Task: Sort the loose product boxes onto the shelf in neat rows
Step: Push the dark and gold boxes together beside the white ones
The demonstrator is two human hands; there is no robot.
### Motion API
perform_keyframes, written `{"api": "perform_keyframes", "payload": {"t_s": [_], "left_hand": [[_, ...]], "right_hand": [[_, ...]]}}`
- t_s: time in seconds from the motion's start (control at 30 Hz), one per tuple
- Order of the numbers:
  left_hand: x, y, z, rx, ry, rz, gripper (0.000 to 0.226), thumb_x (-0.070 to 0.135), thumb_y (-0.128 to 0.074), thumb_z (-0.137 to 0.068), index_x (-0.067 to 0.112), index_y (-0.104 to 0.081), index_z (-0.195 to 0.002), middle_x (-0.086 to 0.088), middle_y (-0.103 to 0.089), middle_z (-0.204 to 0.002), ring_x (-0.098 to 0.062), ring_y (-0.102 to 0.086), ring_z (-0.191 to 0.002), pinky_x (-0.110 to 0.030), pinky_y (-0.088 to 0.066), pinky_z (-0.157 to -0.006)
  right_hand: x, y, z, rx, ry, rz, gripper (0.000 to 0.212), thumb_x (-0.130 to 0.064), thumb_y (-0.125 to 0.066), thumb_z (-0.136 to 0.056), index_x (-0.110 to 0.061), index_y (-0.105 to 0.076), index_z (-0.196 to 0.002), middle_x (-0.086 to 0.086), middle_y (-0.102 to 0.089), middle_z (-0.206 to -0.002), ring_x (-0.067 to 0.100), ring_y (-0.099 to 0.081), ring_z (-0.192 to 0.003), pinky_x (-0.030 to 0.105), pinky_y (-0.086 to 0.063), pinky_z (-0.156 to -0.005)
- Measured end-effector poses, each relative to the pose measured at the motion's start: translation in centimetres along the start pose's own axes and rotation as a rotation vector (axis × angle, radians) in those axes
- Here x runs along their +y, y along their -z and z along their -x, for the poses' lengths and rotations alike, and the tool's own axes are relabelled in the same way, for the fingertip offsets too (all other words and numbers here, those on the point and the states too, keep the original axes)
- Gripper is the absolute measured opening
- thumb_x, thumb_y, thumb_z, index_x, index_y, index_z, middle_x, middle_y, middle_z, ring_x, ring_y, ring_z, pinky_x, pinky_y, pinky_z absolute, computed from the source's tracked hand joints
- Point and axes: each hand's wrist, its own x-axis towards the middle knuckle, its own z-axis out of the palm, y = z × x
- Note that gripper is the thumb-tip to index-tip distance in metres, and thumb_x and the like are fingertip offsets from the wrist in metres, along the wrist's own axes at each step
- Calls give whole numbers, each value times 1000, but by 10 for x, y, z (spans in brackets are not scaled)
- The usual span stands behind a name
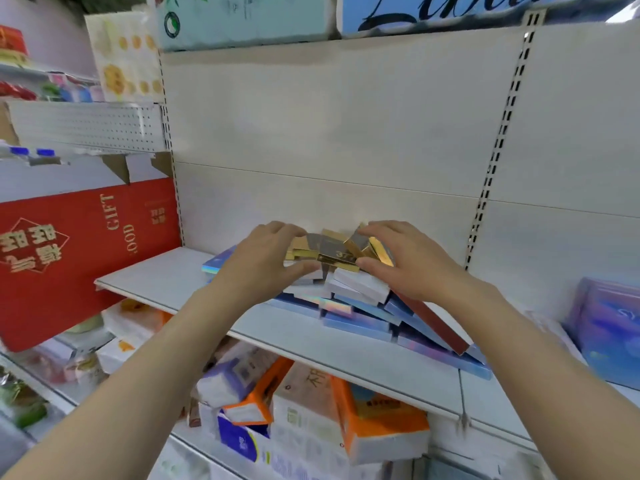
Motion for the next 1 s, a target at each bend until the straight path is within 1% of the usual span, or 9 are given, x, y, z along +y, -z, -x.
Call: {"api": "perform_keyframes", "payload": {"t_s": [0.23,0.33,0.43,0.5,0.6,0.7,0.83,0.9,1.0], "left_hand": [[-78,-43,-74,-89,48,45,65,61,-54,-86,25,-45,-138,3,-48,-141,-17,-44,-126,-32,-37,-102],[-90,-68,-103,-142,13,114,63,60,-53,-88,24,-45,-139,2,-49,-140,-17,-44,-126,-32,-36,-103],[-96,-92,-124,-202,-16,211,64,62,-49,-88,25,-44,-141,2,-50,-140,-18,-44,-128,-34,-36,-104],[-98,-106,-133,-248,-46,289,64,63,-48,-89,27,-43,-142,3,-50,-140,-16,-43,-129,-31,-36,-102],[-97,-123,-144,-271,-122,356,67,67,-44,-87,30,-42,-144,5,-49,-142,-14,-42,-131,-31,-35,-104],[-94,-134,-156,-289,-187,428,72,74,-38,-85,32,-43,-143,4,-54,-138,-15,-44,-129,-38,-39,-106],[-86,-137,-166,-295,-204,436,79,80,-27,-80,33,-46,-141,3,-57,-133,-18,-43,-128,-40,-40,-102],[-84,-136,-170,-277,-208,462,83,82,-23,-78,32,-50,-138,3,-62,-125,-19,-48,-123,-41,-43,-99],[-81,-140,-170,-238,-265,458,81,84,-20,-78,34,-55,-132,6,-67,-115,-18,-55,-114,-41,-48,-92]], "right_hand": [[45,-67,-83,-64,-263,-51,55,-52,-44,-98,-27,-41,-146,-1,-41,-152,20,-36,-139,40,-34,-112],[61,-86,-101,-107,-440,-18,52,-54,-34,-100,-20,-51,-136,6,-53,-141,27,-46,-128,39,-40,-101],[55,-96,-108,-88,-348,-26,44,-47,-31,-103,-25,-62,-125,2,-59,-132,26,-51,-122,39,-42,-98],[50,-92,-109,-24,-326,-153,38,-35,-35,-106,-24,-56,-135,-5,-57,-133,16,-52,-121,32,-43,-96],[54,-87,-106,130,-492,-338,43,-28,-47,-103,-25,-43,-145,-11,-48,-140,5,-49,-121,16,-41,-93],[59,-91,-103,131,-746,-269,57,-47,-54,-96,-20,-44,-146,1,-37,-155,21,-41,-138,37,-37,-110],[53,-88,-102,-22,-1057,-316,112,-91,-44,-68,-21,-27,-154,6,-38,-156,27,-42,-138,43,-39,-109],[48,-83,-104,-58,-1127,-288,121,-95,-41,-63,-18,-23,-155,11,-40,-153,31,-43,-136,42,-40,-104],[32,-72,-107,-138,-1216,-219,114,-89,-41,-73,-7,-27,-152,18,-52,-142,32,-50,-127,35,-39,-87]]}}
